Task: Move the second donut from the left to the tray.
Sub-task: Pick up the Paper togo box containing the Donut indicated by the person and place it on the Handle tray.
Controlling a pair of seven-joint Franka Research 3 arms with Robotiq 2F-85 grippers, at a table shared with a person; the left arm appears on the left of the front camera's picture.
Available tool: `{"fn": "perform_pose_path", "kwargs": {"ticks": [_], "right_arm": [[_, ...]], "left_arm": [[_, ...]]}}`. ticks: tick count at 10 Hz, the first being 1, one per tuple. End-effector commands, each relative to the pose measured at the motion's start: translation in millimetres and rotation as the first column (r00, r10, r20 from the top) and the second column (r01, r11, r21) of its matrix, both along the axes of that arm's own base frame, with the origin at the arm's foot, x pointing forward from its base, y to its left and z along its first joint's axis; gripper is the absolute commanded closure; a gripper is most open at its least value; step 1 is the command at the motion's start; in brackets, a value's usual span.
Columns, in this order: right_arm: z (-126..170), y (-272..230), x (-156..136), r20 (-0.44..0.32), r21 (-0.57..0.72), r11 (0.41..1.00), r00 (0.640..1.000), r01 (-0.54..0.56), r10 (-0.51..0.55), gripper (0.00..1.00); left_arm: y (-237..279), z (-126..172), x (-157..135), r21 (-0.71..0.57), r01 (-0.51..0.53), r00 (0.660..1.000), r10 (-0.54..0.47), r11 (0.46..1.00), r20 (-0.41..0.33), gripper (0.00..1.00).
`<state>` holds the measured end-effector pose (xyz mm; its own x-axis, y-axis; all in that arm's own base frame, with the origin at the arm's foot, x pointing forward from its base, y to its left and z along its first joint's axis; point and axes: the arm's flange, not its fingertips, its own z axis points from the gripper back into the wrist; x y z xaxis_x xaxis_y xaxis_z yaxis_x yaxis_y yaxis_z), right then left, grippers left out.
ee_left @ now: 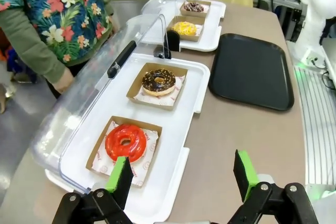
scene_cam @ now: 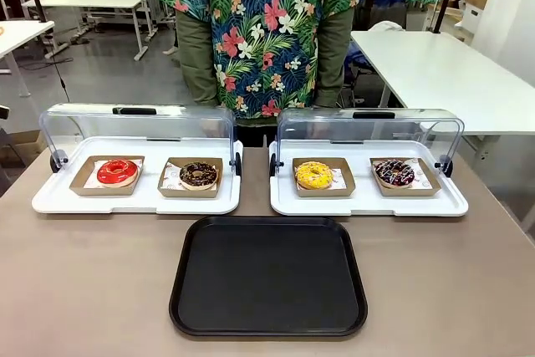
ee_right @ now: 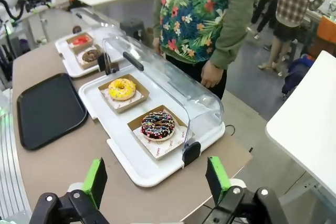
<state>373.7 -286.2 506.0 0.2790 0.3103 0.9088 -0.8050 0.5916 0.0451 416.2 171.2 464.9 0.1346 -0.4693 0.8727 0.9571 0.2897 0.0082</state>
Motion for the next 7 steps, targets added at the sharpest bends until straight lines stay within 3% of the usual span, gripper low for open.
{"fn": "perform_pose_path", "kwargs": {"ticks": [1, 2, 3, 7], "right_arm": [[2.8, 1.4, 3.6, 0.025, 0.019, 1.0, 1.0, -0.007, 0.007, 0.0], [3.8, 0.9, 2.8, 0.011, 0.025, 1.0, 1.0, -0.016, 0.016, 0.0], [1.9, 1.1, 0.1, 0.002, 0.001, 1.0, 1.0, 0.001, -0.001, 0.0], [1.9, 1.1, 0.1, 0.002, 0.001, 1.0, 1.0, 0.001, -0.001, 0.0]], "left_arm": [[2.0, 1.2, -5.6, -0.032, -0.007, 0.999, 0.008, 0.999, 0.052, 0.0], [2.6, -0.3, -8.3, -0.036, -0.022, 0.997, 0.025, 0.999, 0.079, 0.0], [1.9, 1.1, -0.5, -0.006, -0.008, 1.0, 0.008, 1.0, 0.007, 0.0], [1.9, 1.1, -0.5, -0.006, -0.008, 1.0, 0.008, 1.0, 0.007, 0.0]]}}
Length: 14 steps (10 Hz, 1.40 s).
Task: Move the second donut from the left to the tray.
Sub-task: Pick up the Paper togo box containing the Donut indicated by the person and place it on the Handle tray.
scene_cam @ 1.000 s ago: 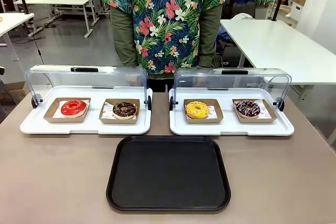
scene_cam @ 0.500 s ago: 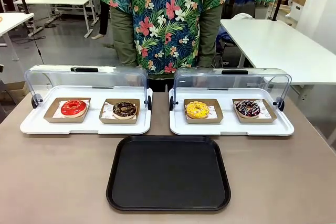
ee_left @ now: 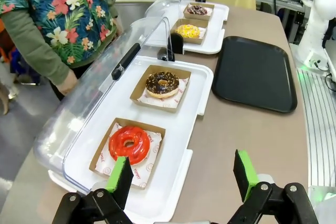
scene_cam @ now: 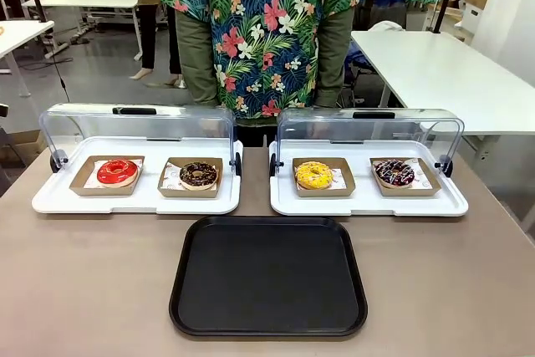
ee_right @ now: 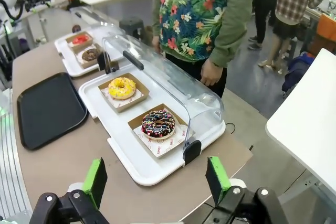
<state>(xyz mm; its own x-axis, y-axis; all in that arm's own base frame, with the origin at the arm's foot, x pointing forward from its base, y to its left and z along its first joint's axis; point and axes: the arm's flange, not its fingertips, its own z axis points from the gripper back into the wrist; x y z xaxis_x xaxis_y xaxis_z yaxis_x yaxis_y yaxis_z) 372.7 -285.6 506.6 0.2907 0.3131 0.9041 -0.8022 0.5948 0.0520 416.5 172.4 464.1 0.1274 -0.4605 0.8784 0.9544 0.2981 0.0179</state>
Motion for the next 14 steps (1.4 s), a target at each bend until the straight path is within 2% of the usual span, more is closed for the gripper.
{"fn": "perform_pose_path", "kwargs": {"ticks": [1, 14], "right_arm": [[1.3, 0.5, 1.1, 0.014, 0.006, 1.0, 1.0, -0.003, 0.003, 0.0], [1.3, 0.5, 1.1, 0.014, 0.006, 1.0, 1.0, -0.003, 0.003, 0.0]], "left_arm": [[0.7, 2.0, -0.8, 0.003, 0.0, 1.0, 0.0, 1.0, -0.005, 0.0], [0.7, 2.0, -0.8, 0.003, 0.0, 1.0, 0.0, 1.0, -0.005, 0.0]]}}
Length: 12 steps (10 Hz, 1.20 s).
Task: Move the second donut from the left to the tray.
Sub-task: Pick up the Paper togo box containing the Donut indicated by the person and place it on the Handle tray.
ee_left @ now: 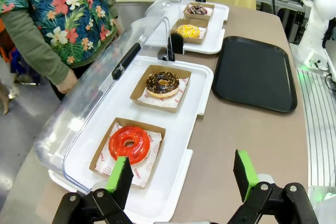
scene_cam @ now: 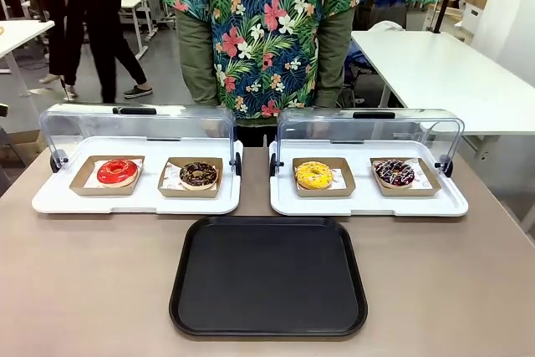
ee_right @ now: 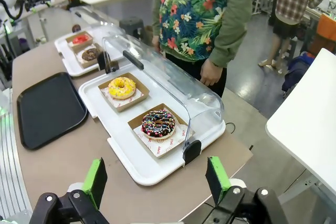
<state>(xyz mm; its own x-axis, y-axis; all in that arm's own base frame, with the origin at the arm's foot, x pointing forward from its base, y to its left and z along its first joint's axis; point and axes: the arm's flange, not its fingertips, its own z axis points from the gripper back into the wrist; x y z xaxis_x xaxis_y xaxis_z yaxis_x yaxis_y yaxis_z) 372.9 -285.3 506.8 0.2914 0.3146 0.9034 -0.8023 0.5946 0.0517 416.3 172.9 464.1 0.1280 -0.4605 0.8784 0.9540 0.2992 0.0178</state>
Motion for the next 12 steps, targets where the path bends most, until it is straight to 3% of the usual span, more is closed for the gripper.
{"fn": "perform_pose_path", "kwargs": {"ticks": [1, 12], "right_arm": [[1.1, 0.1, 0.9, 0.014, 0.007, 1.0, 1.0, -0.003, 0.002, 0.0], [1.1, 0.1, 0.9, 0.014, 0.007, 1.0, 1.0, -0.003, 0.002, 0.0]], "left_arm": [[0.2, 2.0, -0.6, 0.003, 0.002, 1.0, -0.001, 1.0, -0.005, 0.0], [0.2, 2.0, -0.6, 0.003, 0.002, 1.0, -0.001, 1.0, -0.005, 0.0]]}}
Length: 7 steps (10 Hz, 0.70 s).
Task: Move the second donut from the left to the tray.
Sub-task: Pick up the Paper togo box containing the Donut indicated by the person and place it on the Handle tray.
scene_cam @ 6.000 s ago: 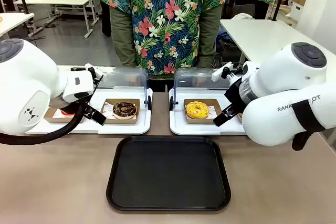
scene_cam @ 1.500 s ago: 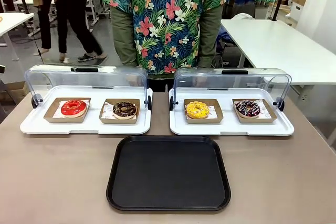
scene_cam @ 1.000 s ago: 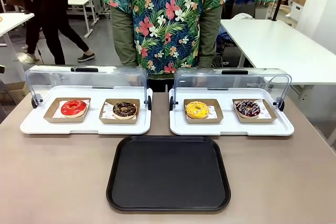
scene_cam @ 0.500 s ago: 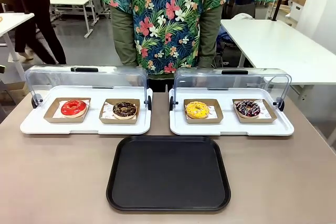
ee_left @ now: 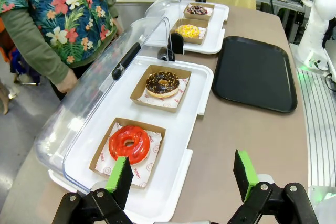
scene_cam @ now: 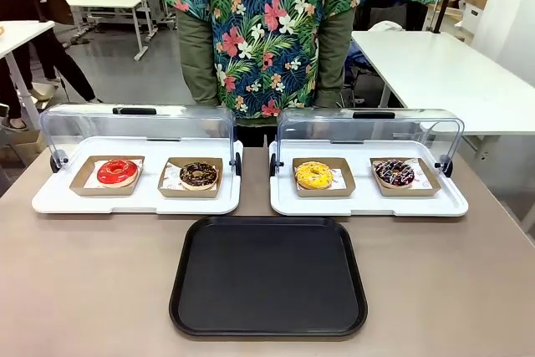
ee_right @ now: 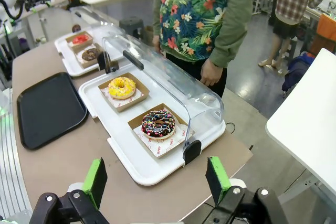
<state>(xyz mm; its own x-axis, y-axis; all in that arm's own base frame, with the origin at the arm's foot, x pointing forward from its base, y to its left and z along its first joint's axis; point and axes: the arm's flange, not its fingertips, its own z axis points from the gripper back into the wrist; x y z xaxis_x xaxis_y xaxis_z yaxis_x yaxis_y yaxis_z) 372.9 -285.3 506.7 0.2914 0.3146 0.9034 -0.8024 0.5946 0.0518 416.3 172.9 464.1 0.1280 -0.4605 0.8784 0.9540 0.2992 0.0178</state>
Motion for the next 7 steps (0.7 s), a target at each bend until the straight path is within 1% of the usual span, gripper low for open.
{"fn": "perform_pose_path", "kwargs": {"ticks": [1, 7], "right_arm": [[1.1, 0.1, 0.9, 0.015, 0.007, 1.0, 1.0, -0.003, 0.002, 0.0], [1.1, 0.1, 0.9, 0.015, 0.007, 1.0, 1.0, -0.003, 0.002, 0.0]], "left_arm": [[0.2, 2.0, -0.6, 0.003, 0.002, 1.0, -0.002, 1.0, -0.005, 0.0], [0.2, 2.0, -0.6, 0.003, 0.002, 1.0, -0.002, 1.0, -0.005, 0.0]]}}
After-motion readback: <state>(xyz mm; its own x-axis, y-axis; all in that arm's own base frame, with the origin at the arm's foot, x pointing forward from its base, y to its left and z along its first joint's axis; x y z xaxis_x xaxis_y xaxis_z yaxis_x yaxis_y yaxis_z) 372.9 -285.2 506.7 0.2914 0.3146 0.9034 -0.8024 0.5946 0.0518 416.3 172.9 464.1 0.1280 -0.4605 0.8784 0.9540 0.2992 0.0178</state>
